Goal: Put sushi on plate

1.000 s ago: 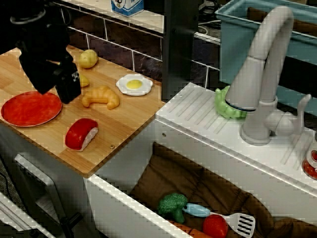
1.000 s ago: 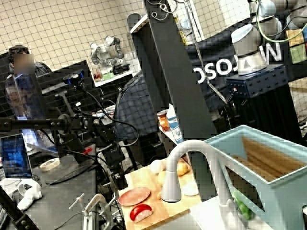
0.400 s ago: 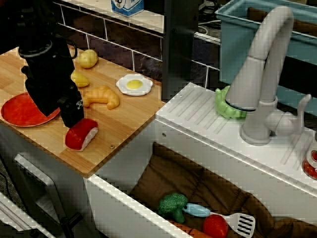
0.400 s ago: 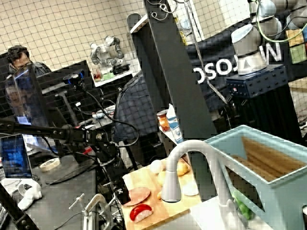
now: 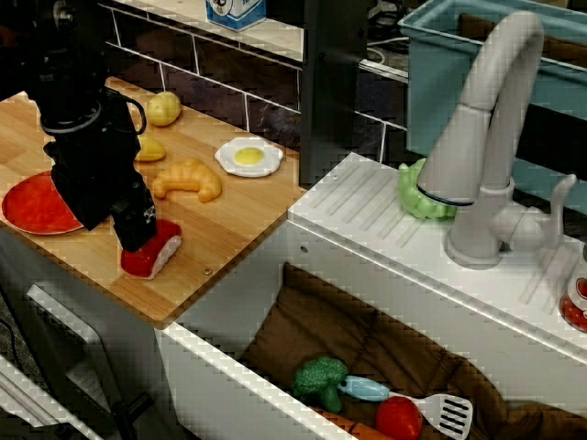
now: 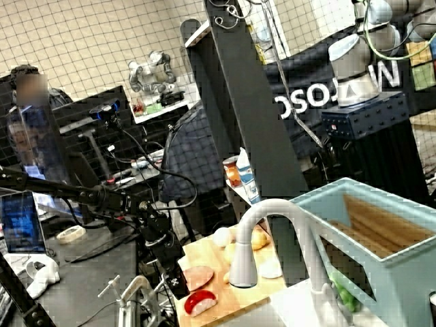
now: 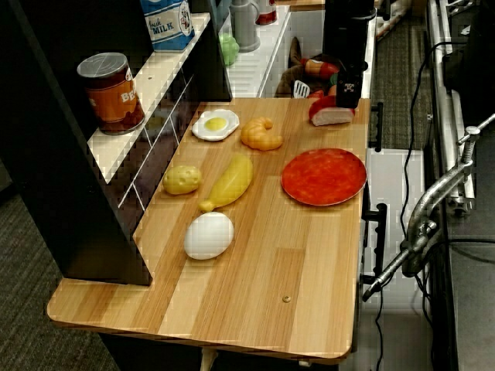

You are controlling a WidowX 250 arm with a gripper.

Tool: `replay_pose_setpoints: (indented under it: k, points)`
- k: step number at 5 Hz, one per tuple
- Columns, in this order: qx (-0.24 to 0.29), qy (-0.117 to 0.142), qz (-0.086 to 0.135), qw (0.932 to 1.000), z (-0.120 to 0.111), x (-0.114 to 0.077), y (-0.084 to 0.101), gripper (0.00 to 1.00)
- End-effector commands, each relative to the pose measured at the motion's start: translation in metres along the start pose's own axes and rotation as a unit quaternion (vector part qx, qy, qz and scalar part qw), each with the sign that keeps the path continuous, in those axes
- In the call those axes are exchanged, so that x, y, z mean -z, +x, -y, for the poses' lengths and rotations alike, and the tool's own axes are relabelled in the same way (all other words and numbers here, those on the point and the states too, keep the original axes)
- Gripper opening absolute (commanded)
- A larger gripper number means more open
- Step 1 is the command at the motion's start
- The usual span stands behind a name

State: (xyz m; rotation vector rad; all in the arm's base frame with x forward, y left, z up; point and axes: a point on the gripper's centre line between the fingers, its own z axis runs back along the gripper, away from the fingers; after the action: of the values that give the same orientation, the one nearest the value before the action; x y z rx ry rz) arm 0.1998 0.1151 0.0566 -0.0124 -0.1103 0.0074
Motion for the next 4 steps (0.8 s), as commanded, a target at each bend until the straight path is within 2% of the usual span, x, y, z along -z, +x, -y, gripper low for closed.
replay_pose_setpoints:
  k: [1,2,3,4]
  points:
    - [-0.039,-0.013,0.016,0.9990,-0.007,0.004,-0.002,1.00]
    - [-0.067,-0.029,0.016,0.9972,-0.005,0.003,-0.003,1.00]
    - [-0.082,-0.041,0.008,0.9958,0.006,-0.001,-0.007,1.00]
    - [-0.080,-0.051,0.005,0.9955,0.012,-0.003,-0.006,1.00]
